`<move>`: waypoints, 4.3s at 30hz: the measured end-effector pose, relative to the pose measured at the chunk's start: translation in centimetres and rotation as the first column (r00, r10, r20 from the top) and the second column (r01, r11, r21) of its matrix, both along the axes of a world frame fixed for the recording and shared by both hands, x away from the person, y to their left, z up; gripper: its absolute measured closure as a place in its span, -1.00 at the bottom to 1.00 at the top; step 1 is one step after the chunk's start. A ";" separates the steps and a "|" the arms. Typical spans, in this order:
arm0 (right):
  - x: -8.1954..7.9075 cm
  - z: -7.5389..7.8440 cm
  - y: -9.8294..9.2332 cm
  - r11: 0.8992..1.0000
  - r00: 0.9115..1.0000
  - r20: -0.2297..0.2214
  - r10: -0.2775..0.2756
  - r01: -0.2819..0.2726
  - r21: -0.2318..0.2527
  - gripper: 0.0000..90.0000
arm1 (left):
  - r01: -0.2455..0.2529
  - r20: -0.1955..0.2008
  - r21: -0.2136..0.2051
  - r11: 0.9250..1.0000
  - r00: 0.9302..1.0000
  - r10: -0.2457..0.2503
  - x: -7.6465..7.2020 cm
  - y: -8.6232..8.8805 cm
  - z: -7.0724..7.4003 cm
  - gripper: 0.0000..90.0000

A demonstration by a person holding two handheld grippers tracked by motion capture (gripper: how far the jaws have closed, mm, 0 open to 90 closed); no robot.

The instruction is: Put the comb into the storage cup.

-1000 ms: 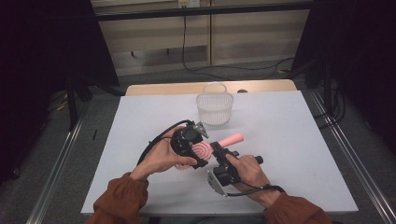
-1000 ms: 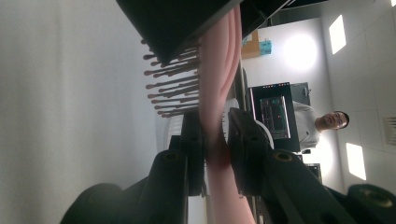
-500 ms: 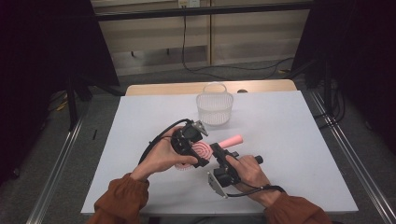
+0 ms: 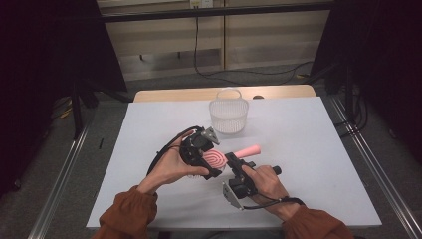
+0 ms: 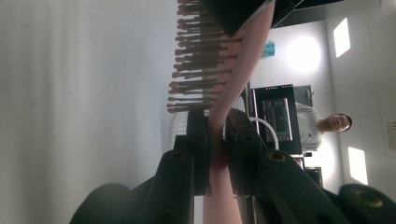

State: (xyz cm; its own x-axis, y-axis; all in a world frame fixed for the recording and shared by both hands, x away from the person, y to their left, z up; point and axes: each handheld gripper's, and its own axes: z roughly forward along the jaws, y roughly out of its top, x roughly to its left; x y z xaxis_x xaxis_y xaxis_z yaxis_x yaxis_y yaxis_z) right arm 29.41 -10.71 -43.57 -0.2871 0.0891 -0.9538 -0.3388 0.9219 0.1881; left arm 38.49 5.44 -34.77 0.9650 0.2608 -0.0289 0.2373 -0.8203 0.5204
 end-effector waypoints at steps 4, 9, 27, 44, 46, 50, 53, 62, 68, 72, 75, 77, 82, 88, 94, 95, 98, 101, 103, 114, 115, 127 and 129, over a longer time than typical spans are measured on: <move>0.0 0.0 -0.1 1.000 1.000 -0.008 -0.010 0.010 -0.003 0.82 | -0.005 0.011 -0.002 1.000 1.000 0.005 0.3 0.4 0.0 -0.86; 0.1 0.2 -0.3 1.000 1.000 -0.007 -0.016 0.016 0.005 0.82 | -0.016 0.015 -0.006 1.000 1.000 0.017 0.3 0.8 0.0 -0.87; 0.4 0.6 -1.4 0.998 0.998 -0.005 -0.058 0.058 0.028 0.82 | -0.023 0.052 -0.060 0.998 0.998 0.026 0.3 2.3 0.0 -0.90; 0.5 1.0 -2.4 0.991 0.994 -0.018 -0.108 0.109 0.082 0.82 | -0.040 0.108 -0.083 0.996 0.993 0.049 -0.4 4.0 -0.7 -0.90; 0.6 1.1 -2.5 0.991 0.994 -0.018 -0.109 0.110 0.081 0.82 | -0.046 0.110 -0.093 0.995 0.992 0.056 -0.5 4.1 -0.7 -0.90; 0.5 1.1 -2.7 0.988 0.992 -0.032 -0.121 0.124 0.096 0.82 | -0.029 0.124 -0.119 0.992 0.991 0.044 -0.5 4.8 -0.8 -0.90; 0.6 1.1 -3.0 0.986 0.991 -0.041 -0.125 0.129 0.104 0.82 | -0.038 0.127 -0.130 0.991 0.990 0.055 -0.5 5.2 -0.9 -0.90; 0.7 1.4 -3.9 0.973 0.985 -0.083 -0.149 0.162 0.168 0.82 | -0.065 0.149 -0.167 0.984 0.985 0.090 -0.7 6.2 -1.6 -0.90; 0.8 1.4 -4.4 0.963 0.981 -0.118 -0.156 0.178 0.200 0.82 | -0.087 0.167 -0.208 0.974 0.978 0.123 -0.9 7.1 -2.3 -0.90; 0.8 1.5 -4.7 0.954 0.976 -0.142 -0.162 0.192 0.231 0.82 | -0.099 0.190 -0.245 0.965 0.971 0.148 -1.2 7.9 -2.8 -0.90; 0.9 1.6 -5.0 0.947 0.974 -0.158 -0.161 0.198 0.253 0.82 | -0.111 0.204 -0.271 0.956 0.964 0.169 -1.4 8.5 -2.8 -0.91; 1.0 1.7 -5.1 0.940 0.972 -0.173 -0.162 0.205 0.274 0.82 | -0.133 0.206 -0.317 0.939 0.957 0.205 -1.6 9.0 -3.0 -0.91; 1.0 1.7 -5.4 0.935 0.969 -0.184 -0.163 0.211 0.283 0.82 | -0.184 0.199 -0.359 0.915 0.943 0.268 -1.6 10.1 -3.8 -0.91; 1.0 1.8 -5.8 0.925 0.965 -0.205 -0.161 0.220 0.310 0.82 | -0.199 0.186 -0.391 0.898 0.939 0.289 -1.7 10.4 -4.8 -0.91; 1.2 2.0 -6.4 0.892 0.954 -0.256 -0.157 0.249 0.377 0.82 | -0.195 0.203 -0.414 0.889 0.932 0.299 -2.3 10.4 -4.9 -0.91; 1.2 2.0 -6.4 0.892 0.954 -0.256 -0.157 0.249 0.377 0.82 | -0.195 0.211 -0.425 0.884 0.928 0.306 -2.5 10.4 -4.9 -0.91; 1.3 2.2 -6.9 0.868 0.946 -0.293 -0.140 0.260 0.423 0.82 | -0.210 0.214 -0.475 0.854 0.914 0.344 -2.8 10.7 -4.9 -0.91; 1.3 2.3 -7.1 0.855 0.940 -0.315 -0.131 0.268 0.444 0.82 | -0.200 0.210 -0.481 0.854 0.919 0.333 -2.9 10.7 -5.1 -0.91; 1.4 2.3 -7.3 0.836 0.935 -0.334 -0.117 0.274 0.475 0.82 | -0.198 0.210 -0.479 0.855 0.920 0.330 -2.9 10.6 -5.3 -0.91; 1.5 2.6 -8.2 0.740 0.909 -0.414 -0.046 0.309 0.598 0.82 | -0.206 0.208 -0.504 0.839 0.914 0.349 -3.2 10.8 -5.6 -0.94; 1.5 2.6 -8.2 0.740 0.909 -0.414 -0.046 0.309 0.598 0.82 | -0.206 0.208 -0.504 0.839 0.914 0.349 -3.2 10.8 -5.6 -0.94; 1.7 2.5 -9.1 0.638 0.869 -0.493 0.049 0.353 0.685 0.82 | -0.192 0.213 -0.510 0.838 0.916 0.340 -3.4 10.7 -5.5 -0.92; 1.7 2.5 -9.1 0.628 0.863 -0.502 0.056 0.361 0.690 0.82 | -0.188 0.213 -0.516 0.836 0.917 0.338 -3.4 10.6 -5.5 -0.92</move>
State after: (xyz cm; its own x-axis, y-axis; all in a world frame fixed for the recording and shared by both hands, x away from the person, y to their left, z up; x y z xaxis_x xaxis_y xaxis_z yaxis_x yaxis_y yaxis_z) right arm 31.07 -19.86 -41.08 -0.5532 0.7803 -0.2917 0.1066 0.4135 0.9042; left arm 35.13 16.01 -40.25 0.8459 0.5313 0.0466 0.1888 -0.3799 0.9055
